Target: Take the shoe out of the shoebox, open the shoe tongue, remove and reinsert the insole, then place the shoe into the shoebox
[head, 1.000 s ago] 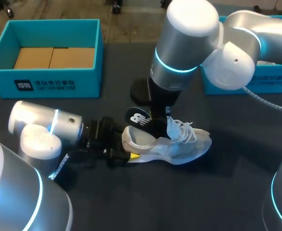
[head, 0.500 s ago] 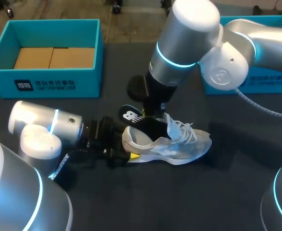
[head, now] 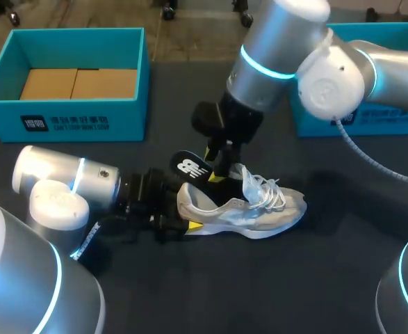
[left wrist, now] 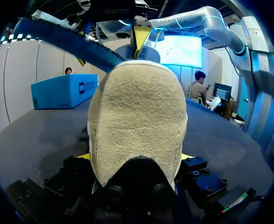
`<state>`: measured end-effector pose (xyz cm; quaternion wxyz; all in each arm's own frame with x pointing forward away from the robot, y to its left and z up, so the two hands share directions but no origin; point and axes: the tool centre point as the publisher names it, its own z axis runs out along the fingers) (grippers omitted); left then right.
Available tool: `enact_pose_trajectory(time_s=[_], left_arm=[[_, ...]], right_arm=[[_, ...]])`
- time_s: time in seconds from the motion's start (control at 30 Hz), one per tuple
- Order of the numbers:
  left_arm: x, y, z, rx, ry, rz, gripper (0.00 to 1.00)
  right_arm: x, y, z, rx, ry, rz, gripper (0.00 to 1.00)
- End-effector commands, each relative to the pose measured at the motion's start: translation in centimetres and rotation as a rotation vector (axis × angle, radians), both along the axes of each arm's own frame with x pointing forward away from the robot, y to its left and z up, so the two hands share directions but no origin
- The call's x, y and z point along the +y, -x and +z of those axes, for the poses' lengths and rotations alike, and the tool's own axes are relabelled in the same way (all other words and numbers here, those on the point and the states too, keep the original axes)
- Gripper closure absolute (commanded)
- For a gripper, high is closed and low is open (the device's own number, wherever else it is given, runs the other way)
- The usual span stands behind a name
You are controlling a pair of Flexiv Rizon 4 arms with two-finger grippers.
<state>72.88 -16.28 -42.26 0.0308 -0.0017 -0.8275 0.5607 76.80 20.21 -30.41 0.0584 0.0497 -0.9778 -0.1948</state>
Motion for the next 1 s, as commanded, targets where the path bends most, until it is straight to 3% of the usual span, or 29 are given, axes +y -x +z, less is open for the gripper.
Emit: enact_pose_trajectory(time_s=[0.03,0.37,0.43,0.5,0.6,0.63,0.83,1.0], left_arm=[[0.0,0.0,0.0,0.0,-0.002,0.001,1.0],[0.0,0.0,0.0,0.0,-0.002,0.001,1.0],[0.0,0.0,0.0,0.0,-0.002,0.001,1.0],[0.0,0.0,0.0,0.0,-0.002,0.001,1.0],[0.0,0.0,0.0,0.0,-0.002,0.001,1.0],[0.0,0.0,0.0,0.0,-0.002,0.001,1.0],[0.0,0.0,0.0,0.0,-0.002,0.001,1.0],[0.0,0.0,0.0,0.0,-0.002,0.001,1.0]], right_arm=[[-0.2,-1.1,-0.1,0.061,-0.003,0.022,0.0],[-0.2,-1.1,-0.1,0.061,-0.003,0.022,0.0],[0.0,-1.2,0.0,0.137,-0.049,-0.027,0.0],[0.2,-1.2,0.1,0.125,-0.073,-0.029,0.0],[0.1,-0.7,0.2,0.218,-0.13,-0.129,0.0],[0.2,-0.6,0.4,0.206,-0.121,-0.124,0.0],[0.3,-0.1,0.4,0.325,-0.143,-0.21,0.0],[0.6,0.5,0.6,0.358,-0.177,-0.241,0.0]])
